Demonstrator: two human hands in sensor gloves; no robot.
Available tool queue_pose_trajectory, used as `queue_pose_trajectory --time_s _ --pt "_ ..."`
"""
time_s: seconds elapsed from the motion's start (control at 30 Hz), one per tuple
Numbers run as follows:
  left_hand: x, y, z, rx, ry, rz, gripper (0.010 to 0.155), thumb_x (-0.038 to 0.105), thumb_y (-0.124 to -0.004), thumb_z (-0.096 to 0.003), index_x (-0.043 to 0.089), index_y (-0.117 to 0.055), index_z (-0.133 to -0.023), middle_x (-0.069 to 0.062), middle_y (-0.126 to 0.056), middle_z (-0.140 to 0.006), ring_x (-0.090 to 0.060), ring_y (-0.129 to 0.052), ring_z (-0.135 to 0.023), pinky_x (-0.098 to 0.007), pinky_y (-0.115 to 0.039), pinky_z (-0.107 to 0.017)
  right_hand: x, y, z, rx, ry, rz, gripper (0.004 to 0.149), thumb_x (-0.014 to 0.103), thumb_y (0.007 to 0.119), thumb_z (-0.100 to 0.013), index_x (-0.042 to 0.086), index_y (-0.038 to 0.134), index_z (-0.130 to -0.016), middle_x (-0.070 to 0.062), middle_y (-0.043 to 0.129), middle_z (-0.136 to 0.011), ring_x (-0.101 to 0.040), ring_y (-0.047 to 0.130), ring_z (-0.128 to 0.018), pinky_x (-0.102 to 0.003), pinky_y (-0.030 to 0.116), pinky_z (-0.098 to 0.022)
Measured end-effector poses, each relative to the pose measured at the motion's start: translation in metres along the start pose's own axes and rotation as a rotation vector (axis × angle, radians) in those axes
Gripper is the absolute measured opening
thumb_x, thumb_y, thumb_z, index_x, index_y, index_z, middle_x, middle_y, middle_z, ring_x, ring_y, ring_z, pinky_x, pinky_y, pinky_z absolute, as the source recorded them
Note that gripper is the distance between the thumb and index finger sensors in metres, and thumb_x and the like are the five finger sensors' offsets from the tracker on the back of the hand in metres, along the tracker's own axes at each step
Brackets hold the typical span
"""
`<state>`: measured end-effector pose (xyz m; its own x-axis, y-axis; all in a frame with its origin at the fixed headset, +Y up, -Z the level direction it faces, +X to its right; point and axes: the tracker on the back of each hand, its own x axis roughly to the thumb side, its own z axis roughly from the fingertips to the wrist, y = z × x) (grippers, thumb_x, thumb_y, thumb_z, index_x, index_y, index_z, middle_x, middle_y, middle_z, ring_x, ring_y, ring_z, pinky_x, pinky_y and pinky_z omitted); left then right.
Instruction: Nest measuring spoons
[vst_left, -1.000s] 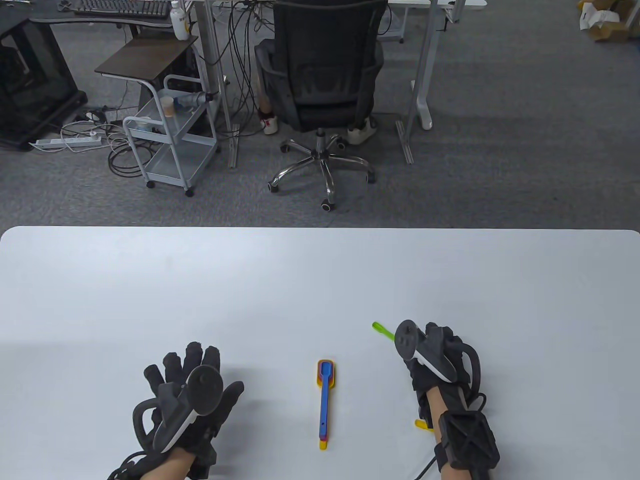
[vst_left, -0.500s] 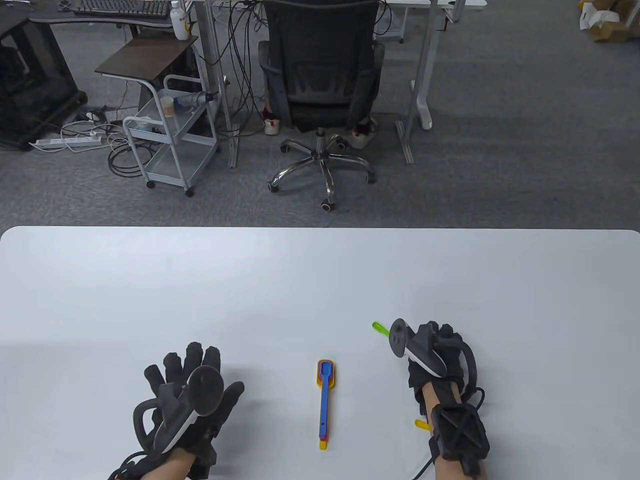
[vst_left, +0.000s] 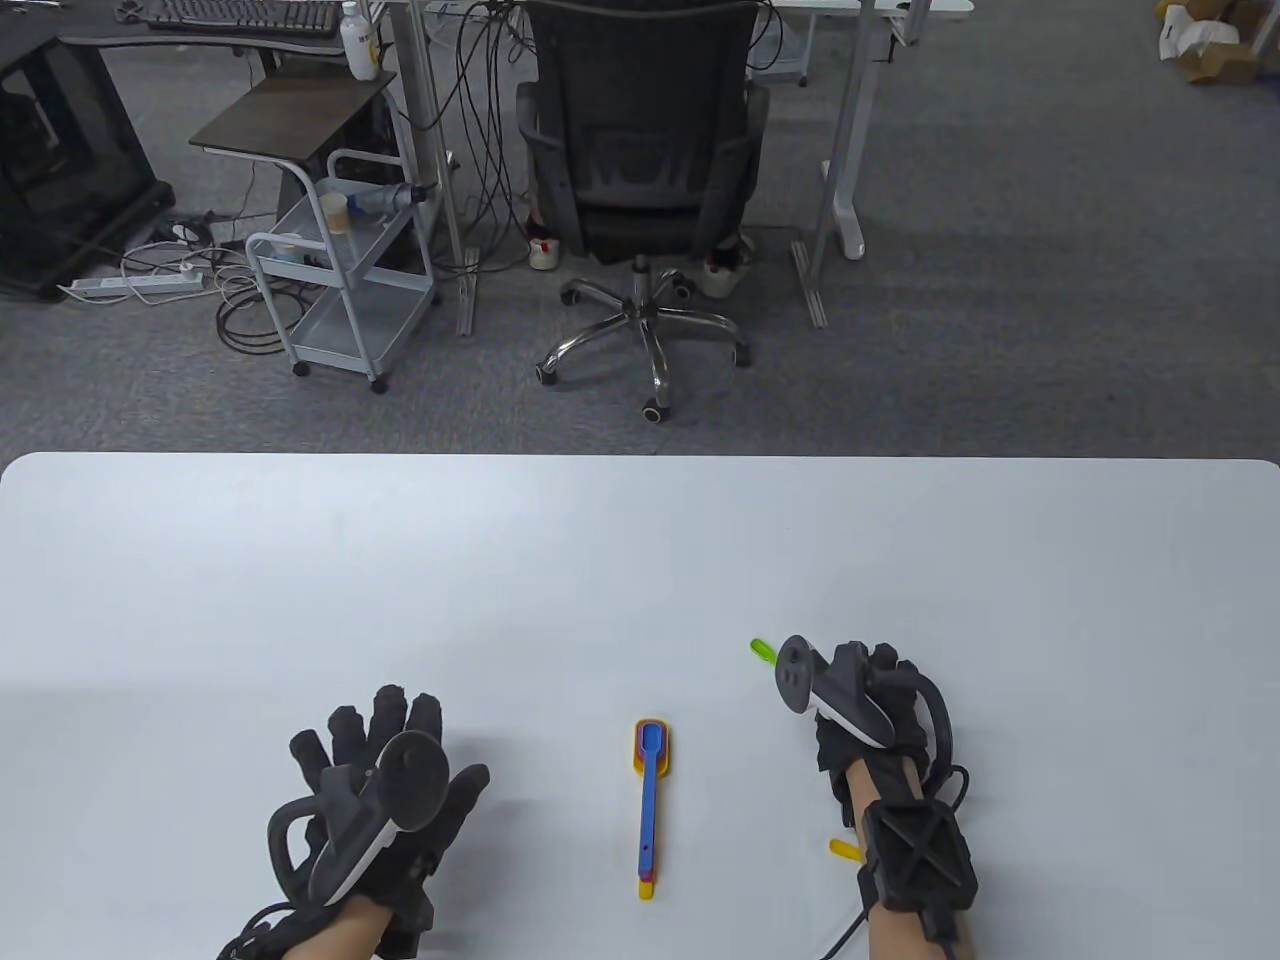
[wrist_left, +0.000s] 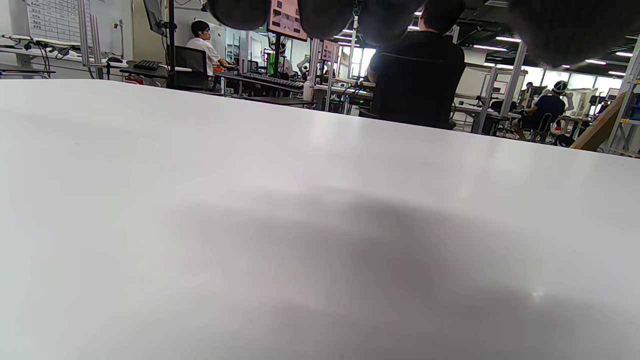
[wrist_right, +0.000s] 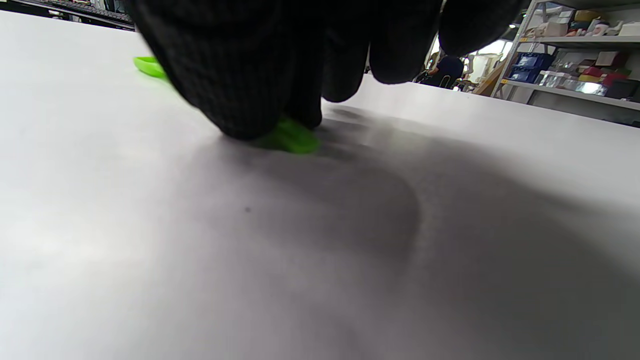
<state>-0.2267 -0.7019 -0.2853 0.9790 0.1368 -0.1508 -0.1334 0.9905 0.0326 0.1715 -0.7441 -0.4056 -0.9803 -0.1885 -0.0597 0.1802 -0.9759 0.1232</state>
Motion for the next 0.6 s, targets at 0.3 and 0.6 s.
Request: queue_pose_trajectory --time_s 0.3,0.6 --pt "0.000 0.000 0.000 0.000 0.002 0.001 0.086 0.072 -0.078 -0.0406 0.031 -0.061 -0.114 -0.004 -0.054 -0.125 -0.054 -0.057 -0.116 -0.074 -0.032 -0.078 0.003 -0.001 -0.003 -0.009 0.018 0.028 0.043 0.035 0.088 -0.044 0.012 0.089 -0.080 -0.014 0.071 -0.115 -0.052 0.066 -0.103 -0.068 0.057 -0.071" --pt "0.000 0.001 0.000 0.004 0.006 -0.001 0.086 0.072 -0.078 -0.0407 0.031 -0.060 -0.114 -0.004 -0.054 -0.126 -0.054 -0.057 -0.116 -0.074 -0.032 -0.078 0.004 -0.013 0.000 -0.023 0.042 0.015 0.044 0.035 0.087 -0.044 0.012 0.089 -0.080 -0.016 0.071 -0.116 -0.053 0.067 -0.102 -0.068 0.058 -0.070"
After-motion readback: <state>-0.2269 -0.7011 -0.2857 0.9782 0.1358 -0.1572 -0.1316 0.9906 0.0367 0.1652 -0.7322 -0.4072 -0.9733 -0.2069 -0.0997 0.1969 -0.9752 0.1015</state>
